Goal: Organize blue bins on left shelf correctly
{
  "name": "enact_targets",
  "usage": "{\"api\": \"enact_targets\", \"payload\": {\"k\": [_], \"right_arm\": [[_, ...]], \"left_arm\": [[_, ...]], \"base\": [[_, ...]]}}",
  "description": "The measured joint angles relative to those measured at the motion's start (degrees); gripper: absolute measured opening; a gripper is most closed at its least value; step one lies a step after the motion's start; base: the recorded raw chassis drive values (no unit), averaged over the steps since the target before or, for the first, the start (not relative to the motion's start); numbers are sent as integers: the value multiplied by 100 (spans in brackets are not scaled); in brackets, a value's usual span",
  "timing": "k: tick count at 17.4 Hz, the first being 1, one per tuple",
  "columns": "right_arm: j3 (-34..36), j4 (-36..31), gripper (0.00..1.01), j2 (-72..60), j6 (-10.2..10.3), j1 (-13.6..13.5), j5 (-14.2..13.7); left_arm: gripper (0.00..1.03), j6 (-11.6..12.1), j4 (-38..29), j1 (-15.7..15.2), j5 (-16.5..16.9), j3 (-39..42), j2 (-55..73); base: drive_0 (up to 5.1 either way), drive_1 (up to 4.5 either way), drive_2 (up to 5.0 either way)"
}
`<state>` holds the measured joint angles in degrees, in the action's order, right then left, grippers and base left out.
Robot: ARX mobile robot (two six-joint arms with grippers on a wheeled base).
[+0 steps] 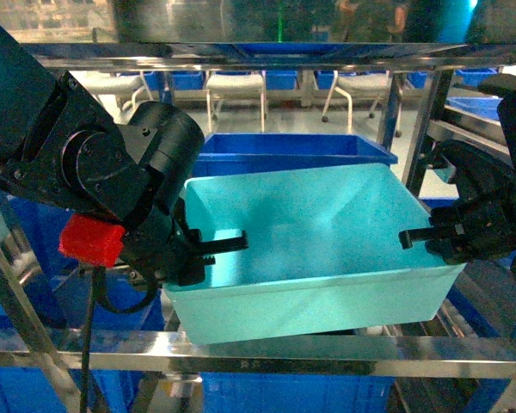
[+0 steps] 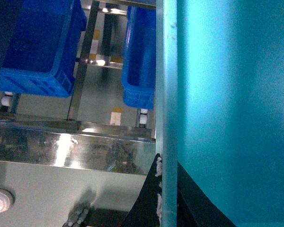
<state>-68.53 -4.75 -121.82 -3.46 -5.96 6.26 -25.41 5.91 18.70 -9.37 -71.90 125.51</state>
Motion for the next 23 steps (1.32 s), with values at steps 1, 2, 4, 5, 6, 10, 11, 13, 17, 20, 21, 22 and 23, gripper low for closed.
{"api": "enact_targets", "payload": {"k": [1, 2, 4, 5, 6, 10, 11, 13, 17, 20, 21, 22, 23], "right_arm": [[0, 0, 2, 0, 0, 0, 0], [0, 0, 2, 0, 0, 0, 0], [0, 20, 2, 0, 0, 0, 0], [0, -7, 2, 0, 0, 0, 0], [0, -4, 2, 0, 0, 0, 2], [0, -11, 2, -11, 0, 0, 2], [-382, 229, 2, -345, 26, 15, 17], [-813, 328, 2, -745, 74, 33, 0], [-1576, 732, 2, -1309, 153, -31, -92], [-1847, 776, 2, -1497, 166, -55, -166], [-1904, 820, 2, -1552, 168, -70, -173], [-1971, 887, 2, -1628, 162, -85, -219], [-2041, 929, 2, -1731, 173, -85, -249]], "left_arm": [[2, 0, -2, -4, 0, 0, 0], [2, 0, -2, -4, 0, 0, 0], [2, 0, 20, 0, 0, 0, 0], [2, 0, -11, 9, -4, 0, 0], [2, 0, -13, 7, 2, 0, 0], [2, 0, -15, 2, 13, -4, 17], [2, -4, 199, -11, 52, -264, 181], [2, 2, 361, -59, 57, -846, 627], [2, 50, 695, -186, 190, -1556, 1117], [2, 146, 789, -236, 236, -1934, 1401], [2, 151, 896, -238, 243, -2035, 1488], [2, 146, 990, -249, 258, -2135, 1578], [2, 173, 1001, -260, 254, -2201, 1659]], "base": [[0, 0, 0], [0, 0, 0], [-7, 417, -430], [-9, 421, -439], [0, 0, 0], [0, 0, 0], [0, 0, 0], [0, 0, 0], [0, 0, 0], [0, 0, 0], [0, 0, 0], [0, 0, 0], [0, 0, 0]]}}
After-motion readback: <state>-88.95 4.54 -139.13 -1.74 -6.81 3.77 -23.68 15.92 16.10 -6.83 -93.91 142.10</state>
